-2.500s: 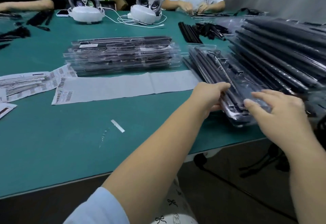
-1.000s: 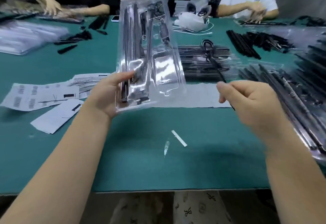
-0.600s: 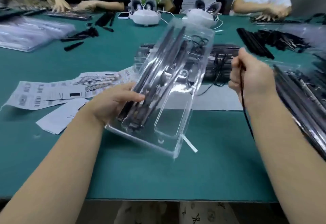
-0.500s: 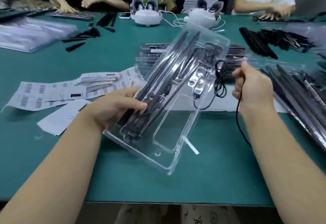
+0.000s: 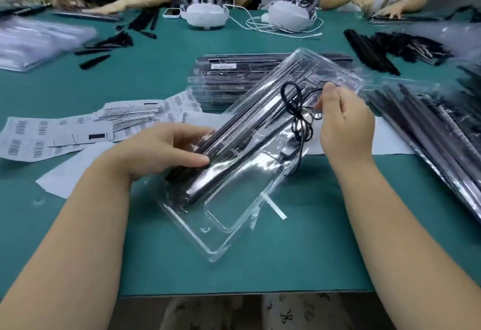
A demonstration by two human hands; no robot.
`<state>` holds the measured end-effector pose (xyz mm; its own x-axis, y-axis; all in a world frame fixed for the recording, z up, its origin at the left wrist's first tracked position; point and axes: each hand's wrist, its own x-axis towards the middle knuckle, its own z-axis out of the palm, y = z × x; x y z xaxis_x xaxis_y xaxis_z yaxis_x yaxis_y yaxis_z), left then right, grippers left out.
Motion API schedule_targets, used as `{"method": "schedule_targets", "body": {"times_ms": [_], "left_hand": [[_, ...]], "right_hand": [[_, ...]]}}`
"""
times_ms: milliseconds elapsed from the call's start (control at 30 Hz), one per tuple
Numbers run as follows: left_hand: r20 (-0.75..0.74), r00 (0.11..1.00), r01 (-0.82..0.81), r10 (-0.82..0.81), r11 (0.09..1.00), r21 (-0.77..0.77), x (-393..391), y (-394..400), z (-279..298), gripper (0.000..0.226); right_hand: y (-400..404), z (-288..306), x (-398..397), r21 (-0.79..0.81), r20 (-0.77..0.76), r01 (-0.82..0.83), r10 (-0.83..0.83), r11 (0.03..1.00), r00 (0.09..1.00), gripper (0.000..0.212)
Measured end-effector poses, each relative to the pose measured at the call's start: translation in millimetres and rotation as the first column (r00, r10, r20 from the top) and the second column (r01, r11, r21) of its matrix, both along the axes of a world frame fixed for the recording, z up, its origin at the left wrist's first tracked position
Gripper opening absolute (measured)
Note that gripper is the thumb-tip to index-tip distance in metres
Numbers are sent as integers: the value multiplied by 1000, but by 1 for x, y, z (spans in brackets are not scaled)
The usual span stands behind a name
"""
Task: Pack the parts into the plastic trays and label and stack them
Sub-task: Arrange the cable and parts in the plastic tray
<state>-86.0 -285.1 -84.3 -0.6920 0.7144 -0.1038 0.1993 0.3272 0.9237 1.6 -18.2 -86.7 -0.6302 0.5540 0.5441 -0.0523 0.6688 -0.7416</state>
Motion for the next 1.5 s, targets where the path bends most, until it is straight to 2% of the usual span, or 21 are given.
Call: {"method": "schedule_targets", "body": {"times_ms": [67,167,300,367,433,467,500,567,600,667,733,800,867,900,967,1033,1133,1200,1267,1367,1500], "left_hand": [[-32,999,31,-32,999,-29,1,-3,2,52],[-28,998,58,-63,987,-150,1,-8,3,53],[-38,998,41,-52,968,-249,7,-2,4,52],[-256,966,-93,28,965,-247,12,3,4,46],[-571,814,-291,106,925,-244,18,11,8,40],[-641,756,-338,132,918,-209,21,18,12,38],[-624,766,-323,155,932,-165,25,27,17,41],[-354,922,-181,160,983,-26,29,49,28,52],[-189,977,-89,99,994,61,30,61,33,53],[35,996,69,-81,966,248,30,78,38,45],[200,959,102,-201,902,419,27,83,36,37],[238,945,70,-224,850,522,23,80,28,21],[287,934,1,-211,807,591,21,78,19,10],[369,907,-79,-202,779,621,20,78,17,11],[581,794,-284,-181,734,617,18,80,13,12],[722,679,-411,-132,747,523,17,80,12,23],[767,634,-442,-96,770,461,16,82,9,29],[769,638,-483,-46,753,446,18,85,8,27],[762,647,-547,34,717,432,19,88,7,24],[729,678,-600,99,648,470,19,91,4,26],[740,671,-585,39,641,497,20,93,1,12]], "right_hand": [[-5,-1,2,-14,-6,11,-11,1000,1000,46],[-10,4,5,88,-76,50,-43,995,996,43],[-13,9,8,115,-46,-235,241,965,969,37],[-14,14,8,124,-2,-320,323,939,946,36],[-14,23,6,116,3,-347,349,931,937,35],[-14,29,6,120,-10,-356,359,927,933,34],[-16,35,5,136,-30,-367,374,920,927,33],[-21,50,2,211,-70,-378,399,902,914,31],[-26,57,-1,259,-89,-372,405,892,910,32],[-33,68,-8,337,-113,-340,396,878,911,32],[-39,70,-14,365,-112,-338,401,867,909,29],[-41,64,-16,338,-75,-385,432,859,899,28],[-38,54,-15,270,67,-462,462,845,884,32],[-32,50,-14,192,187,-516,486,834,854,33],[-16,44,-11,-44,422,-606,565,794,709,27],[0,40,-8,-191,521,-587,588,787,618,17],[5,31,-6,-299,316,-488,568,820,760,17],[-8,24,-4,-106,255,-503,513,858,820,22],[-24,18,1,132,314,-570,511,811,800,18],[-41,13,9,168,337,-652,579,739,743,12],[-51,8,9,206,449,-638,507,742,736,22]]}}
